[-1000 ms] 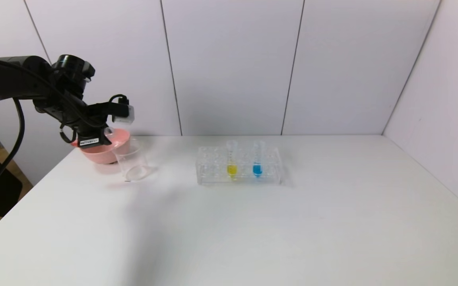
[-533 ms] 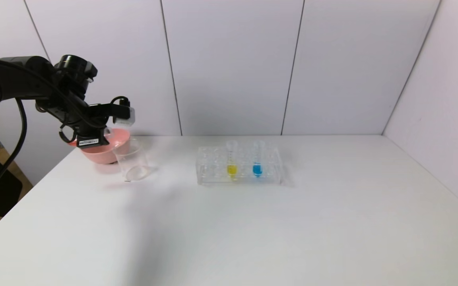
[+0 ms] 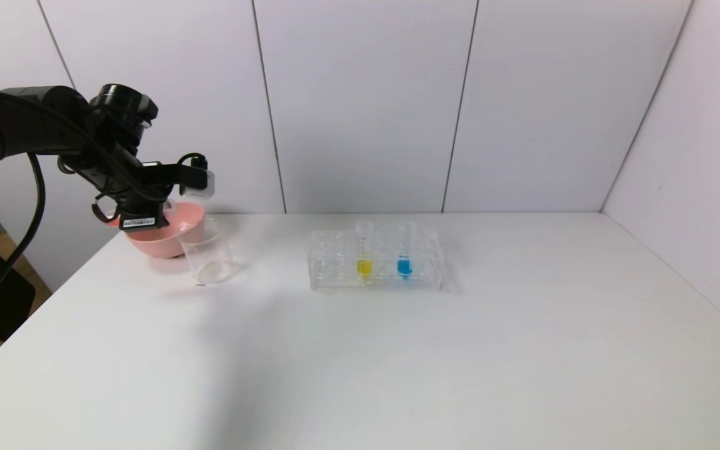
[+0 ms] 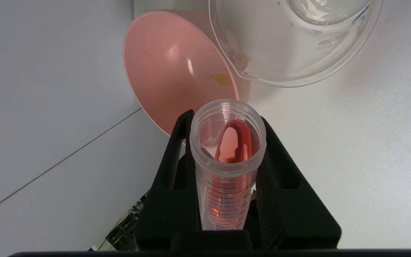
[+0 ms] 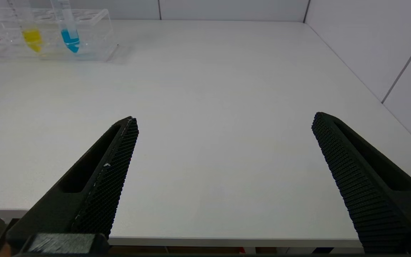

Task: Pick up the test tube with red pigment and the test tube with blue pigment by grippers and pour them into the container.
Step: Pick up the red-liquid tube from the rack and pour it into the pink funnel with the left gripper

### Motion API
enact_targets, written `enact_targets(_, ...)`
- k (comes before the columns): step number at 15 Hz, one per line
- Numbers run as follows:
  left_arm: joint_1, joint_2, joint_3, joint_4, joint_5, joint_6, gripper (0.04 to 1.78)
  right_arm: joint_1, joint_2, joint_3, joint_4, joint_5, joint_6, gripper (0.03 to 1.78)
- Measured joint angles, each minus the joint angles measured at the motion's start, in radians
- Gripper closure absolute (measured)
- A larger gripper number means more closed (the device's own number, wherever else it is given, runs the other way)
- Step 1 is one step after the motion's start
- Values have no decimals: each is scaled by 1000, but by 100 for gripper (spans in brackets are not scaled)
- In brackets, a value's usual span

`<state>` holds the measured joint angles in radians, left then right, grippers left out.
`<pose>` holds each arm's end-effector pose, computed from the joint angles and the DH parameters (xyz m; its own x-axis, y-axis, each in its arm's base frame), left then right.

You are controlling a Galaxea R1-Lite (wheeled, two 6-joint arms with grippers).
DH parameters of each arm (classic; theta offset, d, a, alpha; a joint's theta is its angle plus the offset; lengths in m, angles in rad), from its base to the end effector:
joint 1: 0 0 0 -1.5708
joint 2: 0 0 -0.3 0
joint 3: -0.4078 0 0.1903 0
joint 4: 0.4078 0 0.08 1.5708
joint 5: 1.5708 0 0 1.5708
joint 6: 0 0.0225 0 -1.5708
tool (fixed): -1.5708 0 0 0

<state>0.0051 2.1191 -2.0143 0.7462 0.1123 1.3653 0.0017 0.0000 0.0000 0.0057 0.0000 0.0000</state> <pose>0.4055 0.0046 0.2358 0.6545 0.1154 -0.7472 0.7200 0.2064 0.6626 -0.0228 0.0000 0.0749 1.0000 0.0017 -0.0057 -0.0017 1.0000 0.0000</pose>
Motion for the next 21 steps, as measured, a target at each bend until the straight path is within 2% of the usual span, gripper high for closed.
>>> enact_targets(21, -47, -10, 0, -25, 134, 49, 135, -1, 0, 0, 0, 0, 0, 4)
